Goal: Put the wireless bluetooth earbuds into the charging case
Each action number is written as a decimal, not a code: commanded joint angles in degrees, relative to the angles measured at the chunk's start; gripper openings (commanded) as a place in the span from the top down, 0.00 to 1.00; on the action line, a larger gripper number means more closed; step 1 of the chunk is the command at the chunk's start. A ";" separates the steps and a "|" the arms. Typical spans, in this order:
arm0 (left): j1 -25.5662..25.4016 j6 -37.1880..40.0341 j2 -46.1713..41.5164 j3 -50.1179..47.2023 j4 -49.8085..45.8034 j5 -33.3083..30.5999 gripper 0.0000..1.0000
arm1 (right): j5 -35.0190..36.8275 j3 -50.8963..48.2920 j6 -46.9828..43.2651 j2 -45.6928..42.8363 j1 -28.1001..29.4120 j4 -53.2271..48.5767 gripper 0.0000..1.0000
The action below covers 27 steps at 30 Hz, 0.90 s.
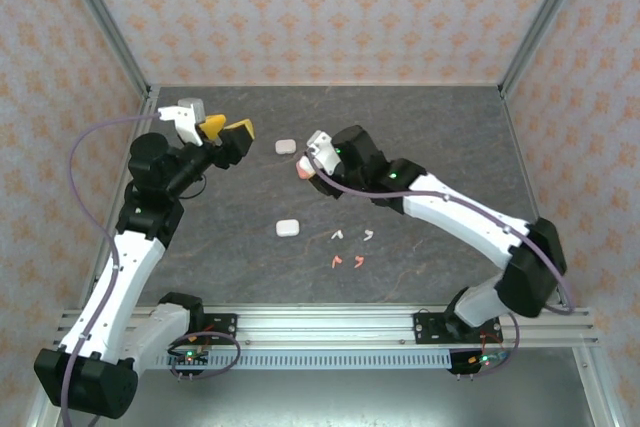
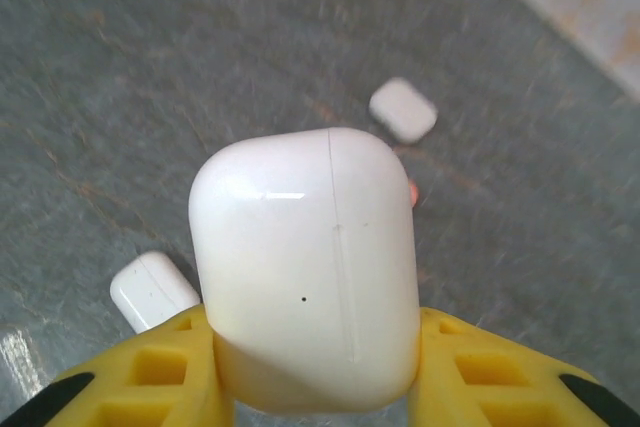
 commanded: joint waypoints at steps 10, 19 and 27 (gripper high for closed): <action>-13.62 7.64 12.89 14.05 -11.67 21.40 0.26 | 5.37 -0.36 -15.48 -10.04 -0.05 1.14 0.60; -16.04 5.27 20.84 17.33 -13.42 24.87 0.33 | 4.14 0.07 -17.16 -12.84 -0.06 0.72 0.60; -17.44 4.91 24.27 19.03 -13.50 25.51 0.40 | 1.28 0.76 -16.89 -12.83 -0.05 -0.32 0.60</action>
